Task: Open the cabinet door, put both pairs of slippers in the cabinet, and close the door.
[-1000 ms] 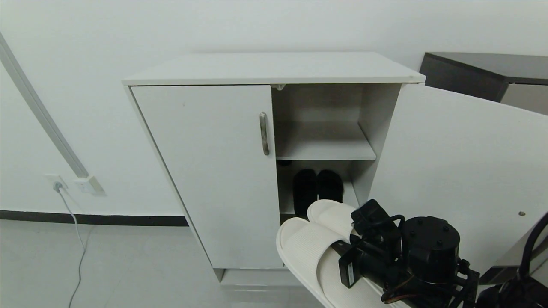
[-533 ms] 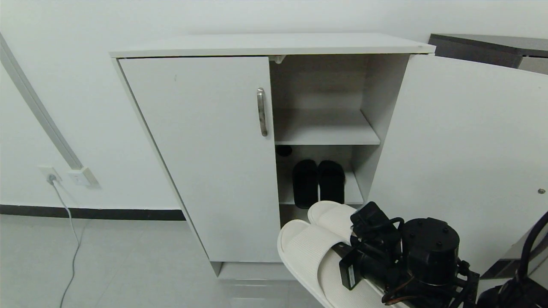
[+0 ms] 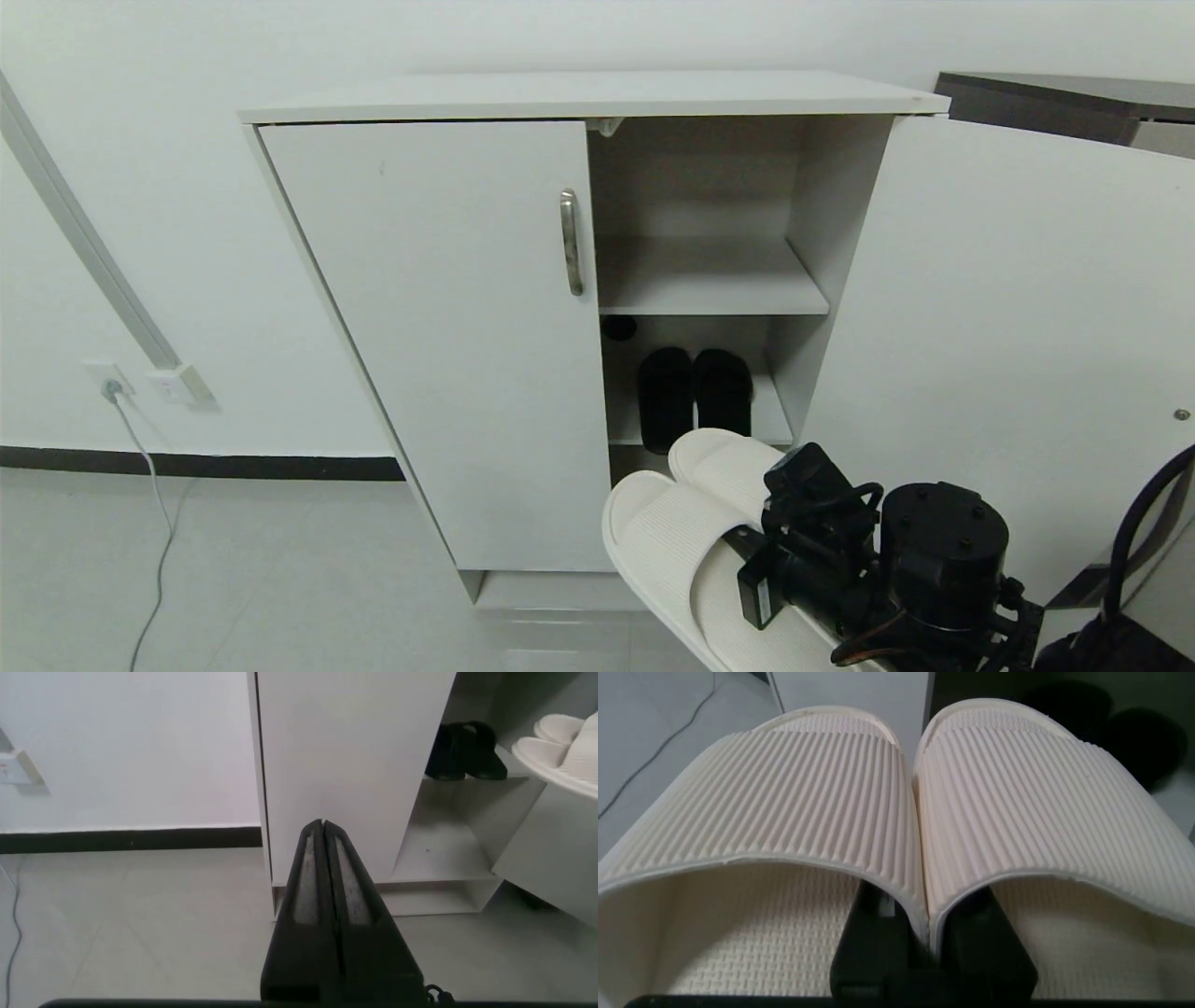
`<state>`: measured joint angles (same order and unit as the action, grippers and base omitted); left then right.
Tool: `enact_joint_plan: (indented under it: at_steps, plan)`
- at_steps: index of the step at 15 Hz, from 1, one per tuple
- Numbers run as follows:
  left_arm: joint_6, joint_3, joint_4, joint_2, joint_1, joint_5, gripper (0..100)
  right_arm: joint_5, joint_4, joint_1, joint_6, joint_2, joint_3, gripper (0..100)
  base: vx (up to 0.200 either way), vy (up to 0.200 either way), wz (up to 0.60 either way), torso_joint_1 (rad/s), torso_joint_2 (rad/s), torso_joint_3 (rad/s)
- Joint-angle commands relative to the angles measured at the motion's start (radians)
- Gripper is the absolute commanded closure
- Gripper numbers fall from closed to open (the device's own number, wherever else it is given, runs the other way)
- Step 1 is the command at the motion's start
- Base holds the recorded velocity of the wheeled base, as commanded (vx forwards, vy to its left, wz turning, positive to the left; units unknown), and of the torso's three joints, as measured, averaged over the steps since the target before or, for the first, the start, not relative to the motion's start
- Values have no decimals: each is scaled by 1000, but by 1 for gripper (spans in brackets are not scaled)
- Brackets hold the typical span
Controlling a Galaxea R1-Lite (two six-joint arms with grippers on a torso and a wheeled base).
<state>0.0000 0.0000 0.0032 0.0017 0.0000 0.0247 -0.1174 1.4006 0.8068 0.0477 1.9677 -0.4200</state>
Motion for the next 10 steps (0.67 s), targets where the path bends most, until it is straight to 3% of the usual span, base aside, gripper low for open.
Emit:
enact_joint_plan:
  at_steps: [1,3,6,10]
  plan:
    - [0,0,0,0,0,0,100,-1,34,2,3,51,4,100,0,0,0,0,0,0]
    - [0,0,0,0,0,0,100,-1,60,2,15,66,13,100,0,0,0,0,0,0]
    - [0,0,0,0,0,0,100,1,95,3,17,71,17,100,0,0,-600,4,4,4]
    - [0,0,0,0,0,0,100,-4,170,15,23,111,10,100,0,0,0,0,0,0]
